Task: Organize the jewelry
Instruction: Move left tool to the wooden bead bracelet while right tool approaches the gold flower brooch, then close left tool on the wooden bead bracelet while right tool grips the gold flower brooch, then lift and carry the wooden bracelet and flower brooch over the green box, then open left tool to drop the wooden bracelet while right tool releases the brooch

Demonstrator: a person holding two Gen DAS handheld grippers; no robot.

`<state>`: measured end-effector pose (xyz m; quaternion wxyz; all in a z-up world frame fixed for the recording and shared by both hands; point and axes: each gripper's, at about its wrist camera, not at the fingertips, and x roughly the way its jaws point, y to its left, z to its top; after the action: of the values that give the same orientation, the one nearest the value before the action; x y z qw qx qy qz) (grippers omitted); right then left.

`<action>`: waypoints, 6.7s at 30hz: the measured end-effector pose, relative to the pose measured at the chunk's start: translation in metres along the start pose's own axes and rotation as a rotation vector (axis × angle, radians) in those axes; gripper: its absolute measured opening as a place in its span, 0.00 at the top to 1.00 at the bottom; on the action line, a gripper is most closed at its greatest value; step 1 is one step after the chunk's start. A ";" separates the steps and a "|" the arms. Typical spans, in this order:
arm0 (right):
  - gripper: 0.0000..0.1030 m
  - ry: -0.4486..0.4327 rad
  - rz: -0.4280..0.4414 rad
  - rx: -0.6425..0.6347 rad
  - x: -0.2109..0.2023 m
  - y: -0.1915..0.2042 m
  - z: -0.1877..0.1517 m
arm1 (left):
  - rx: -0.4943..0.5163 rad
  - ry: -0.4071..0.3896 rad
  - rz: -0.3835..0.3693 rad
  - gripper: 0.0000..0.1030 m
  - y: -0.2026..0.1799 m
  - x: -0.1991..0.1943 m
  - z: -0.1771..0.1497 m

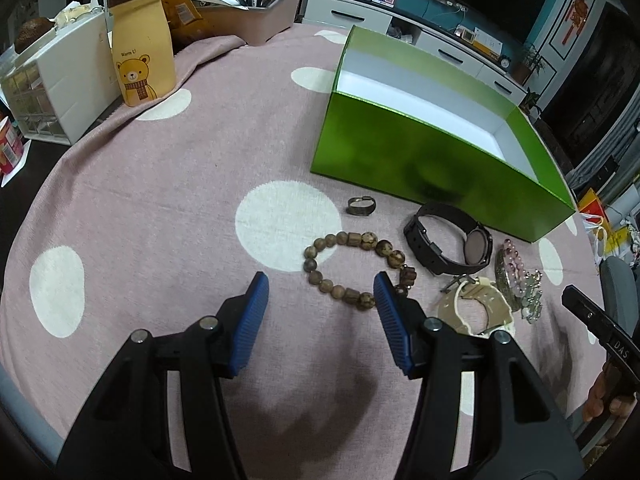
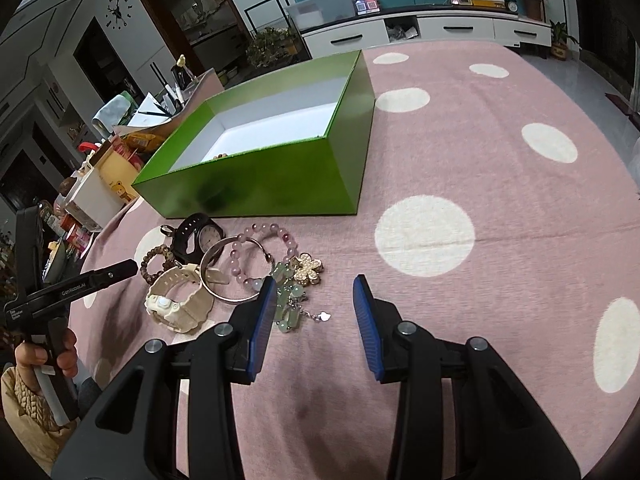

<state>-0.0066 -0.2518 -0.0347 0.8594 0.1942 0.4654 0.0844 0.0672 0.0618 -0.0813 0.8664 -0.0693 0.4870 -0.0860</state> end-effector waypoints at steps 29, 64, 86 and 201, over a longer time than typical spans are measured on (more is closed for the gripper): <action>0.79 -0.080 0.024 0.046 0.008 -0.011 0.021 | 0.039 -0.010 0.015 0.91 -0.010 0.018 -0.001; 0.79 -0.176 0.055 0.004 -0.038 0.008 0.021 | 0.024 -0.171 -0.143 0.93 -0.022 -0.055 0.036; 0.79 -0.245 0.093 -0.042 -0.053 0.027 0.041 | 0.084 -0.259 -0.149 0.93 -0.041 -0.094 0.066; 0.79 -0.157 -0.117 -0.098 0.060 0.021 0.151 | 0.222 -0.084 0.036 0.93 -0.117 0.053 0.175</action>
<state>0.1529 -0.2518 0.0024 0.9052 0.1303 0.4025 0.0415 0.2347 -0.0577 -0.0109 0.8899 0.0322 0.4388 -0.1208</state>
